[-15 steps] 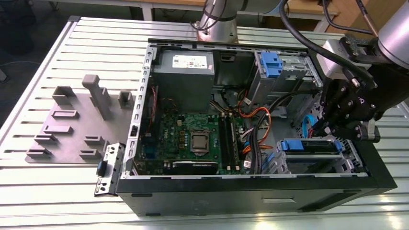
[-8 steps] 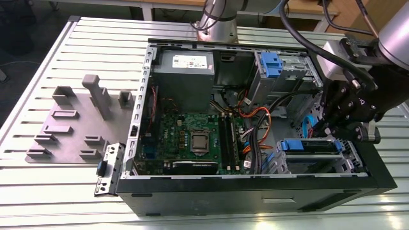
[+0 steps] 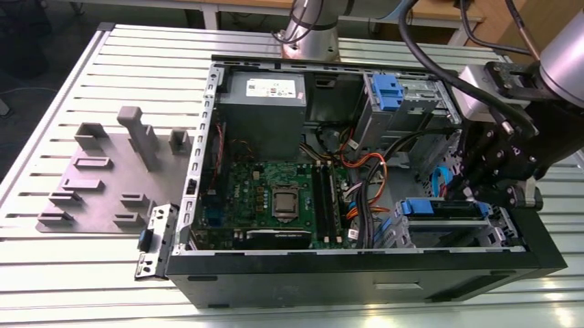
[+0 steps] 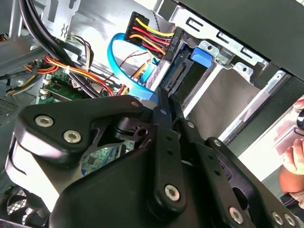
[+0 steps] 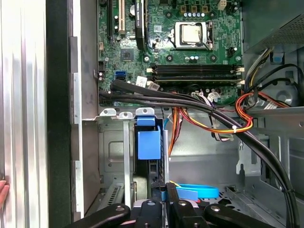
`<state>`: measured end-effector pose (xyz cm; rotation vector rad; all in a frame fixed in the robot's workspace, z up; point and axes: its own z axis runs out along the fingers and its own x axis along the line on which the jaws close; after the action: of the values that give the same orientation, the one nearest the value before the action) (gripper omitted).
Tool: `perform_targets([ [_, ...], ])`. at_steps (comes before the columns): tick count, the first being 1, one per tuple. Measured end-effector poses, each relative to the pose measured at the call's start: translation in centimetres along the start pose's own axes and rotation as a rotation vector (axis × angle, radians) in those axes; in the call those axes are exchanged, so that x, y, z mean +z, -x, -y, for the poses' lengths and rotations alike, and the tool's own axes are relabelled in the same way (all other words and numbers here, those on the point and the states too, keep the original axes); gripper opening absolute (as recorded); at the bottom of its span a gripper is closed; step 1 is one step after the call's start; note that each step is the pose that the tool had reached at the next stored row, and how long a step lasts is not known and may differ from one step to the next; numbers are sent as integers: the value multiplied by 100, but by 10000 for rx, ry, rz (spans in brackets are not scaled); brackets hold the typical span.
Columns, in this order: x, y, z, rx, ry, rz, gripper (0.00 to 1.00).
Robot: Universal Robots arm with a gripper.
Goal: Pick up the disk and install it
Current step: 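Insert the first disk wire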
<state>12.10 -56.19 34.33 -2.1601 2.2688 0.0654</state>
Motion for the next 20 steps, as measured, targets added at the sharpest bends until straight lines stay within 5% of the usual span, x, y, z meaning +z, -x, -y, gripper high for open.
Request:
perform_targets([
  [20, 52, -32, 17, 1, 0, 0, 16],
])
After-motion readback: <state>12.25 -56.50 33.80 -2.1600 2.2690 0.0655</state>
